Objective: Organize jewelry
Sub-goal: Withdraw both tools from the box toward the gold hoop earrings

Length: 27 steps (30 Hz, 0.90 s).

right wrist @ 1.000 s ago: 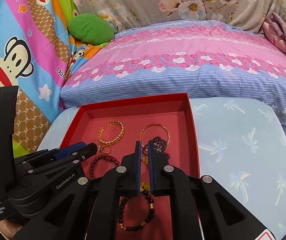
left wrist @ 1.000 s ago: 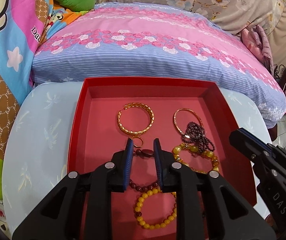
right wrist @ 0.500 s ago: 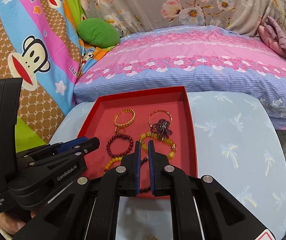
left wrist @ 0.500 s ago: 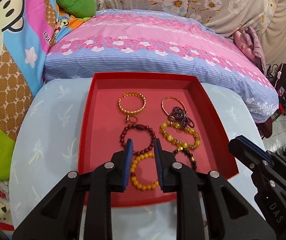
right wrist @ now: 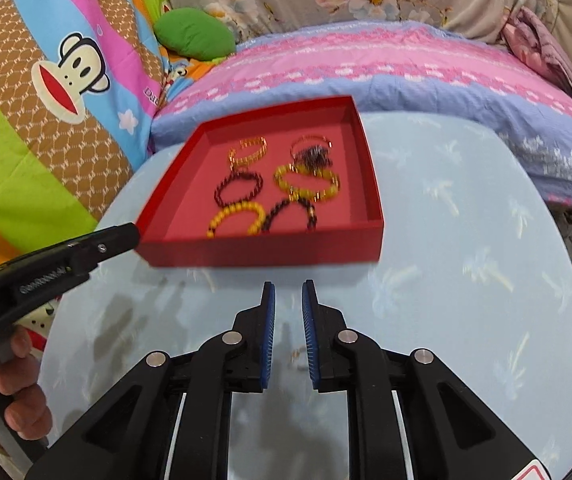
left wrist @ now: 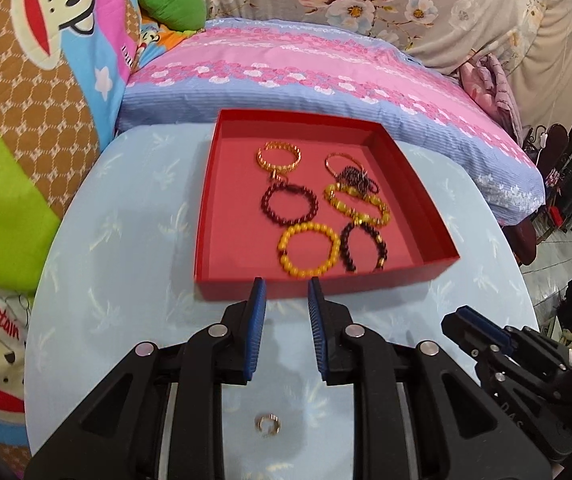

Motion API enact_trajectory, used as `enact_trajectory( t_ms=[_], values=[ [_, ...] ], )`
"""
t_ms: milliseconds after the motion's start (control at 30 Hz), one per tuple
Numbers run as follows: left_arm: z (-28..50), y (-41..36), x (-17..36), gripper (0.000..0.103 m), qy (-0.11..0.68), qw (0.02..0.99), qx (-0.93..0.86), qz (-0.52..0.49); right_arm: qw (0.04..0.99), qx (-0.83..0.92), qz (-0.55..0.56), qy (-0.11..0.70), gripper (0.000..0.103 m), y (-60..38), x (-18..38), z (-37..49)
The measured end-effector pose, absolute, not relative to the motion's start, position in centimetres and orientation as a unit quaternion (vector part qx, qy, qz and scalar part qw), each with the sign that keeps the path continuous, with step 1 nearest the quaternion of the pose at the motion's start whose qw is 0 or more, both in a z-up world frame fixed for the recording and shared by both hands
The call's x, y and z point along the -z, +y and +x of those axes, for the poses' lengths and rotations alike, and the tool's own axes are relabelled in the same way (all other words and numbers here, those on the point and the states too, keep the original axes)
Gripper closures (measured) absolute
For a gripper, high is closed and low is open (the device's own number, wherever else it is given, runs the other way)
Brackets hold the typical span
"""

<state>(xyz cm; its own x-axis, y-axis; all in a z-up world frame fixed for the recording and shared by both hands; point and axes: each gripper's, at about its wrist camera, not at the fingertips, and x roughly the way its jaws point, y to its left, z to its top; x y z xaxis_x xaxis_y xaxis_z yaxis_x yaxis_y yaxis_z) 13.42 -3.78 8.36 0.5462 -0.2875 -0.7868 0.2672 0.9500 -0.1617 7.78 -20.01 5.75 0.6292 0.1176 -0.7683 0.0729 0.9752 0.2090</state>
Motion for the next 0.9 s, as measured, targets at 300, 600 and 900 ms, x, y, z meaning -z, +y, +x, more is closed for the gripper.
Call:
enact_trajectory(
  t_ms=[300, 600, 900],
  values=[
    [10.0, -3.1, -6.4, 0.082, 0.462, 0.874, 0.152, -0.010, 0.885, -0.013, 0.116, 0.451, 0.088, -19.1, -3.6, 5.1],
    [7.9, -2.8, -4.6, 0.082, 0.477, 0.866, 0.147, -0.012, 0.878, -0.013, 0.117, 0.464, 0.088, -18.5, -2.4, 3.5],
    [5.5, -0.9, -2.3, 0.064, 0.488, 0.863, 0.129, -0.007, 0.872, -0.002, 0.113, 0.476, 0.080, -18.6, -0.8, 2.2]
  ],
)
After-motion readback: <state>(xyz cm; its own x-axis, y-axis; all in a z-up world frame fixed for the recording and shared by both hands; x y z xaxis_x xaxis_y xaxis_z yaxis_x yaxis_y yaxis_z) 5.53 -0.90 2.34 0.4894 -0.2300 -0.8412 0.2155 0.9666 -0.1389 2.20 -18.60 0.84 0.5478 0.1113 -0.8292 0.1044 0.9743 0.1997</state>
